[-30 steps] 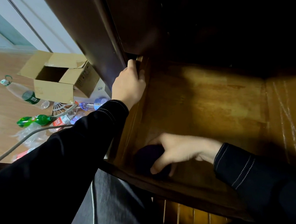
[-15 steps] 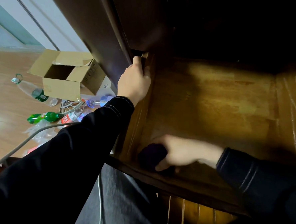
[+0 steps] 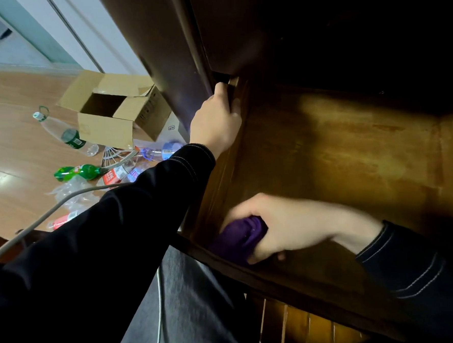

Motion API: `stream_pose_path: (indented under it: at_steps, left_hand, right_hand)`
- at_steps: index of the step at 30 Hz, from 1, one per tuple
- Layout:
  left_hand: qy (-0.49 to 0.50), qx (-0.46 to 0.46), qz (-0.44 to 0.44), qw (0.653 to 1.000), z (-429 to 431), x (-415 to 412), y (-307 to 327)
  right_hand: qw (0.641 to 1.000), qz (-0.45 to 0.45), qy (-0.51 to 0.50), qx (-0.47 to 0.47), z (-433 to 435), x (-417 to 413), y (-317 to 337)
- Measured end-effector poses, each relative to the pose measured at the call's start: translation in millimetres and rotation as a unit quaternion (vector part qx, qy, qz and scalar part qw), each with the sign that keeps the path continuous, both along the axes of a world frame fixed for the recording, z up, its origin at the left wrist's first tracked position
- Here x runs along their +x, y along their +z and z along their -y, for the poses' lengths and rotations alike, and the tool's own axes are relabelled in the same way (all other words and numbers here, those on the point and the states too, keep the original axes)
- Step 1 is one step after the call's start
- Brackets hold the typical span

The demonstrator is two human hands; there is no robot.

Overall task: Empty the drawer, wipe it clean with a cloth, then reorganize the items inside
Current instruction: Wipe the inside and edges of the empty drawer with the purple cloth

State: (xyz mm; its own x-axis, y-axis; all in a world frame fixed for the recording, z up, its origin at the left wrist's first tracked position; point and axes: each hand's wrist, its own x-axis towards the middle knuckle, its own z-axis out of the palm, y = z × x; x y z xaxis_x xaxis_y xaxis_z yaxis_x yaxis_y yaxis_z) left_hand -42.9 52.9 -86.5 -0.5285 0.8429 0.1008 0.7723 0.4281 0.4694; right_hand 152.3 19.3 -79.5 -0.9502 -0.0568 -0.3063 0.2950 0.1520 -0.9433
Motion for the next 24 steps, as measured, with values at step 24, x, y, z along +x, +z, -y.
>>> stream_pose_path:
  at_steps: [24]
  left_hand:
    - [-0.001, -0.001, -0.001, 1.0, -1, -1, -2]
  right_hand:
    - [0.999, 0.002, 0.026, -0.024, -8, 1, -4]
